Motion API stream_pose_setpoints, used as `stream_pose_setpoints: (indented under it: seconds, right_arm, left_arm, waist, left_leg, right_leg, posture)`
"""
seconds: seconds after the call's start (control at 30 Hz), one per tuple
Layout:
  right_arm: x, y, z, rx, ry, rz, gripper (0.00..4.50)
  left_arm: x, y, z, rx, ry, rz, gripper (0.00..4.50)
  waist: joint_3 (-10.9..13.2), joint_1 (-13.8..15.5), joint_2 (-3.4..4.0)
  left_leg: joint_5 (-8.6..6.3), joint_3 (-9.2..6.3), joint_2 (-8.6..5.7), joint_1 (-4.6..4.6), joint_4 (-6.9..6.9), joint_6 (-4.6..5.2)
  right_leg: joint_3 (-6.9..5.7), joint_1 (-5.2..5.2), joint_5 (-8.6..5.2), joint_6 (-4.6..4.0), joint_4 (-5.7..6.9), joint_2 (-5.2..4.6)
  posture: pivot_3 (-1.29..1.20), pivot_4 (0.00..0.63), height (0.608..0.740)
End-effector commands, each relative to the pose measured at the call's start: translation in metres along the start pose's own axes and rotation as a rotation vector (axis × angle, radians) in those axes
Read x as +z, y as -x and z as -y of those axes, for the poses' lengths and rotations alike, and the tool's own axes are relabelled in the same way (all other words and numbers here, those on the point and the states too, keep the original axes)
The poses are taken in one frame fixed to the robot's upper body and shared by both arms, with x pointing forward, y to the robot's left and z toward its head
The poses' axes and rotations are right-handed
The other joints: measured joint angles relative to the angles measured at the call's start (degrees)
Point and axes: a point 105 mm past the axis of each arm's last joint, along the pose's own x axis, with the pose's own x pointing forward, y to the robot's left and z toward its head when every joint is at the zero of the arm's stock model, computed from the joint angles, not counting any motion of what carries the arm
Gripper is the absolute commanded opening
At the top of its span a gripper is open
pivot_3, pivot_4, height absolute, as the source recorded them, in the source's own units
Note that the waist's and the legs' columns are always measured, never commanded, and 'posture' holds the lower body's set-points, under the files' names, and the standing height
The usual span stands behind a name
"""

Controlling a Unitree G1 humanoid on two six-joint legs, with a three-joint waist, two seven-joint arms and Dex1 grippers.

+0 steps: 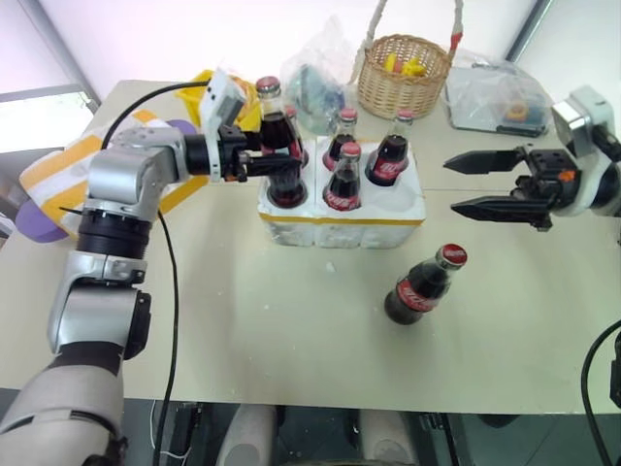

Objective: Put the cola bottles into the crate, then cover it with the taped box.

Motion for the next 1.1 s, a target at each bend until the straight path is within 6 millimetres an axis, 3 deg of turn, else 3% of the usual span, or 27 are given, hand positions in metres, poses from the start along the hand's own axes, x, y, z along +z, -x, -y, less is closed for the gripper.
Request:
stream_pose_setpoints:
  seconds: [0.03,0.3,0.37,0.43,0.53,0.73,0.9,1.0,1.1]
  right_arm:
    - [0.01,0.006,-0.004,-0.013,0.053,0.018,4.5]
    - [0.003,0.002,-0.001,-0.01,0.045,0.017,4.5]
    - [0.003,0.0,0.0,-0.012,0.048,0.016,4.5]
    - [0.003,0.0,0.001,-0.019,0.052,0.014,4.5]
    - [0.003,0.0,0.004,-0.043,0.064,0.01,4.5]
    - [0.003,0.01,0.013,-0.14,0.07,0.018,4.5]
    - [0.0,0.039,0.012,-0.263,0.063,0.03,4.5]
    - [-0.008,0.054,0.007,-0.324,0.053,0.027,4.5]
    - [-0.018,0.067,-0.001,-0.367,0.045,0.018,4.5]
  left_arm:
    - [0.009,-0.004,0.005,-0.02,-0.041,0.046,2.65]
    - [-0.022,-0.019,0.008,-0.033,-0.041,-0.049,2.65]
    - [-0.025,-0.019,0.009,-0.041,-0.042,-0.057,3.68]
    - [-0.026,-0.018,0.01,-0.046,-0.048,-0.06,4.45]
    - [-0.023,-0.012,0.011,-0.043,-0.067,-0.054,4.45]
    - [0.005,0.024,0.02,-0.053,-0.075,0.026,4.45]
    - [0.047,0.077,0.046,-0.122,-0.086,0.087,4.45]
    - [0.057,0.098,0.063,-0.184,-0.059,0.07,4.45]
    - [0.053,0.105,0.083,-0.276,-0.029,0.018,4.45]
  waist:
    - [0.0,0.0,0.0]
    - [0.0,0.2,0.0]
    - [0.0,0.1,0.0]
    - [0.0,0.1,0.0]
    - [0.0,-0.1,0.0]
    - [0.0,-0.4,0.01]
    - [0.0,0.0,0.0]
    - [0.0,0.1,0.01]
    - [0.0,0.0,0.02]
  left_leg:
    - [0.0,0.0,0.0,0.0,0.0,0.0]
    - [0.0,0.0,-0.04,0.0,0.02,0.0]
    - [0.0,-0.01,-0.03,0.0,0.01,0.0]
    - [0.0,-0.01,-0.03,0.0,0.01,0.01]
    - [0.0,-0.02,-0.03,0.01,0.02,0.0]
    - [0.0,-0.02,0.01,0.04,0.0,0.01]
    - [-0.01,-0.03,0.01,0.01,-0.01,0.02]
    - [-0.03,-0.05,0.0,0.03,-0.02,0.05]
    - [-0.03,-0.03,0.0,0.17,0.02,0.05]
  right_leg:
    - [0.0,0.01,0.0,0.0,-0.01,0.0]
    - [0.0,0.03,0.01,0.02,-0.02,-0.02]
    - [0.0,0.03,0.01,0.02,-0.02,-0.01]
    - [0.0,0.03,0.01,0.02,-0.02,-0.01]
    - [0.0,0.02,0.01,0.02,-0.01,-0.01]
    - [0.01,0.0,0.01,0.01,0.02,0.01]
    - [0.0,0.01,0.01,0.01,-0.02,0.0]
    - [-0.01,0.06,0.0,0.01,-0.02,0.01]
    - [-0.01,0.21,0.0,0.02,-0.03,0.0]
  posture:
    - [0.0,0.15,0.737]
    - [0.0,0.15,0.737]
    - [0.0,0.15,0.737]
    - [0.0,0.15,0.737]
    - [0.0,0.15,0.737]
    - [0.0,0.15,0.737]
    - [0.0,0.15,0.737]
    - [0.0,0.15,0.737]
    - [0.0,0.15,0.737]
